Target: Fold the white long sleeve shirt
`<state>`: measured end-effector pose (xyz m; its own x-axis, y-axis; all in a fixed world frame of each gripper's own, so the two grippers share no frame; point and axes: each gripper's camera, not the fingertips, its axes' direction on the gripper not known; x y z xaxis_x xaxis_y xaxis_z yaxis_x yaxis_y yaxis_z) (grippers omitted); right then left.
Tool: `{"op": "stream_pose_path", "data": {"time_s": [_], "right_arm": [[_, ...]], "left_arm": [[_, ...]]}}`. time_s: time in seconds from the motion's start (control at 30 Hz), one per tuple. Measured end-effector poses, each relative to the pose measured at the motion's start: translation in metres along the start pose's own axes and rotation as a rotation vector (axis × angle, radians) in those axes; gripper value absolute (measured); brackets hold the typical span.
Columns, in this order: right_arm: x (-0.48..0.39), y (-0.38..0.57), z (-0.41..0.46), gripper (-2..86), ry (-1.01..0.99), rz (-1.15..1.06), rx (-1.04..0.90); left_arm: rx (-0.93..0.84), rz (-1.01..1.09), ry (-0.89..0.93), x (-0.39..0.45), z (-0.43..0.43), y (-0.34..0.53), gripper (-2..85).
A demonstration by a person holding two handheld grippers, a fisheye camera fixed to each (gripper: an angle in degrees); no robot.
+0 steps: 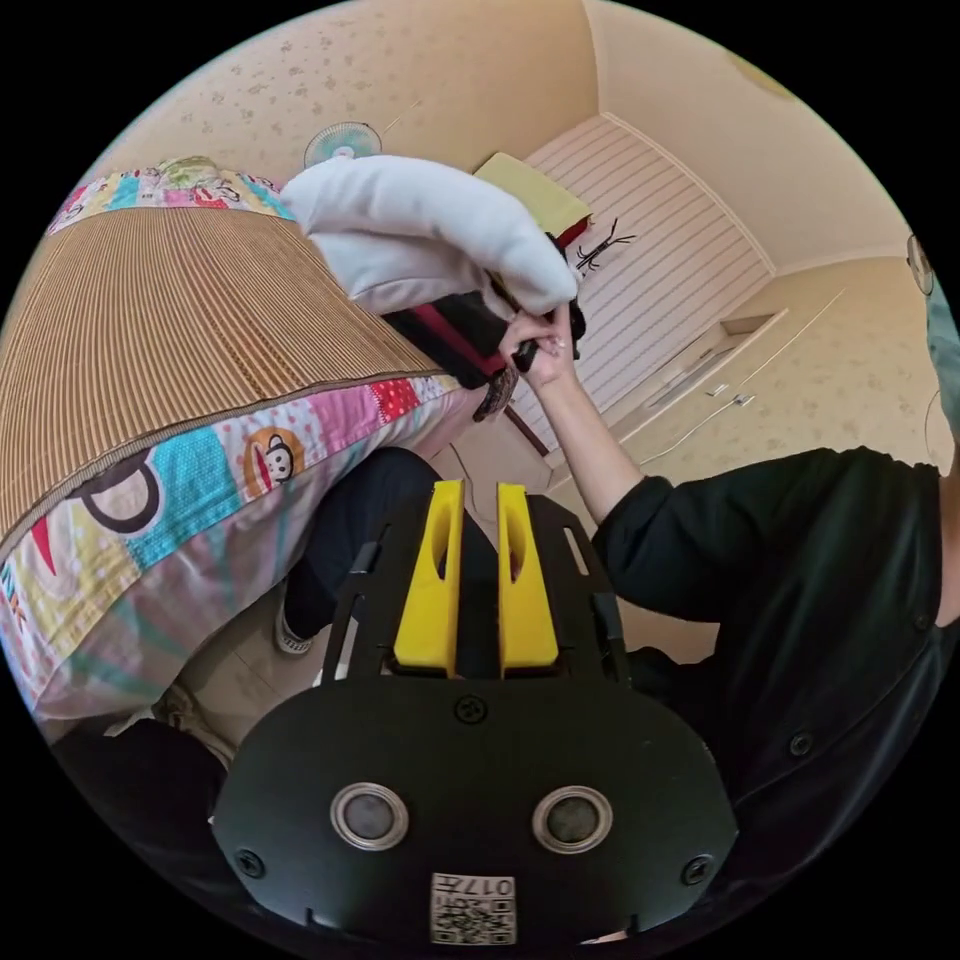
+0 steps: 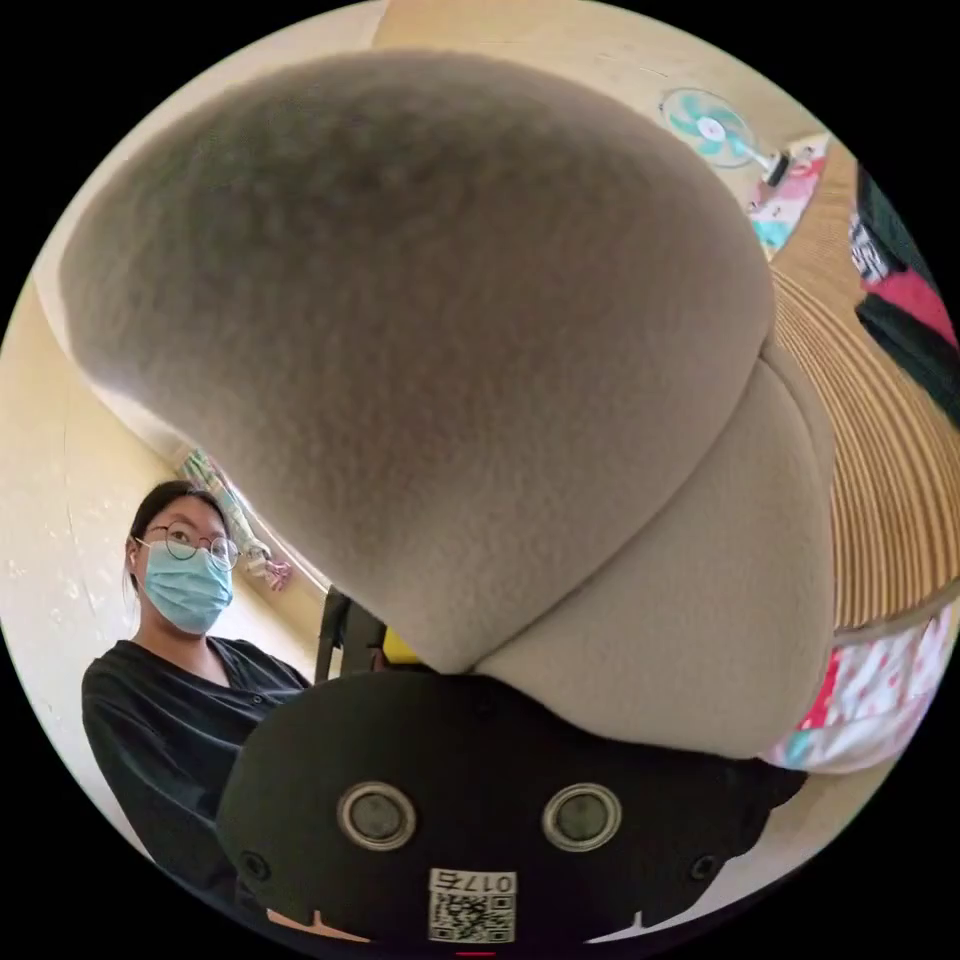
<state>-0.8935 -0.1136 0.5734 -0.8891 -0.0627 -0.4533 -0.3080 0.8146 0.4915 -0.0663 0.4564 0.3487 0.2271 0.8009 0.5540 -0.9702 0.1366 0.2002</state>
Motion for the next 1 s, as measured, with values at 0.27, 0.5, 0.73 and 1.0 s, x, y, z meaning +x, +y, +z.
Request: {"op": "stream_pose_path", "data": {"time_s": [0.27,0.5,0.73,1.0], "right_arm": [[0.025,-0.158,-0.102,13.7,0.288,-0.101,0.002],[0.117,-0.057,-0.252,10.7,0.681,0.385,0.240],[0.077,0.056,-0.245,2.0,0.685,0.315,0.357],[0.040,0.137,-0.016,0.4,0.758,0.054,-0.096]], "left_arm": [[0.063,-0.121,0.015,-0.019,-0.006,0.013,6.4],[0.040,-0.176,0.005,-0.019,0.008,0.016,6.5],[0.042,-0.225,-0.012,-0.022,0.031,0.011,6.4],[0.265,-0.162,-0.430,0.013,-0.017,0.019,-0.3]]}}
